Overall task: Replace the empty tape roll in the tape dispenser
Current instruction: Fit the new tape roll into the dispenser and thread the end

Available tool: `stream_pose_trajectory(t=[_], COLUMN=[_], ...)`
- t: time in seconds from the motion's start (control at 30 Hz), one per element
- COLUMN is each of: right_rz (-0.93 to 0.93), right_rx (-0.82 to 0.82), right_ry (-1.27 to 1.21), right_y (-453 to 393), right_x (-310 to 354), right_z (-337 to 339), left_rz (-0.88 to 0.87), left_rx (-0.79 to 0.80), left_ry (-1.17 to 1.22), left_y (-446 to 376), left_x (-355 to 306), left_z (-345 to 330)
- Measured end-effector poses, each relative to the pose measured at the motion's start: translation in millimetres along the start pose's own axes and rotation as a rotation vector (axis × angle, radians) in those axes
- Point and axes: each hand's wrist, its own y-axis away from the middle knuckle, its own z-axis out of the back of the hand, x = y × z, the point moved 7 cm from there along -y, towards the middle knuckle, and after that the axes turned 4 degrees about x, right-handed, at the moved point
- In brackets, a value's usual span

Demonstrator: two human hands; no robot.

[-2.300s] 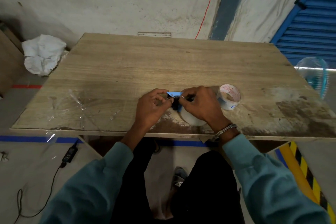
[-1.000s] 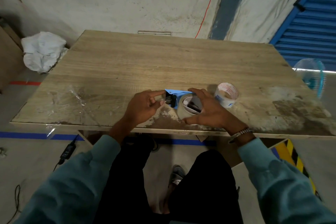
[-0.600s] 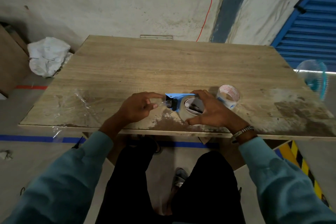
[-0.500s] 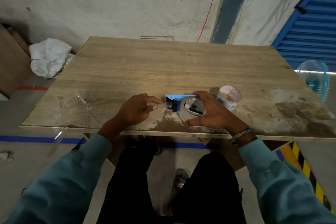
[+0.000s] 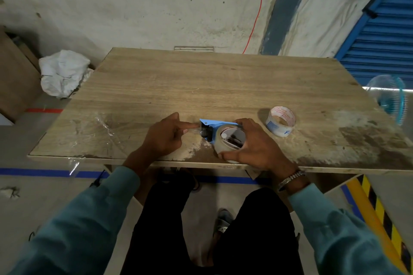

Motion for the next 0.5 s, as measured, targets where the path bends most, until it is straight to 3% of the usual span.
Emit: stream_pose_trajectory(t=[0.2, 0.5], right_rz=[-0.073, -0.133], right_rx=[-0.107, -0.090], right_ry=[0.075, 0.113], right_y=[3, -6], right_x=[2, 6], right_z=[-3, -2], left_rz=[-0.003, -0.002], left_rx=[0.002, -0.020], left_ry=[-0.009, 0.001], left_y=[10, 28], left_x=[2, 17], left_z=[-3, 3])
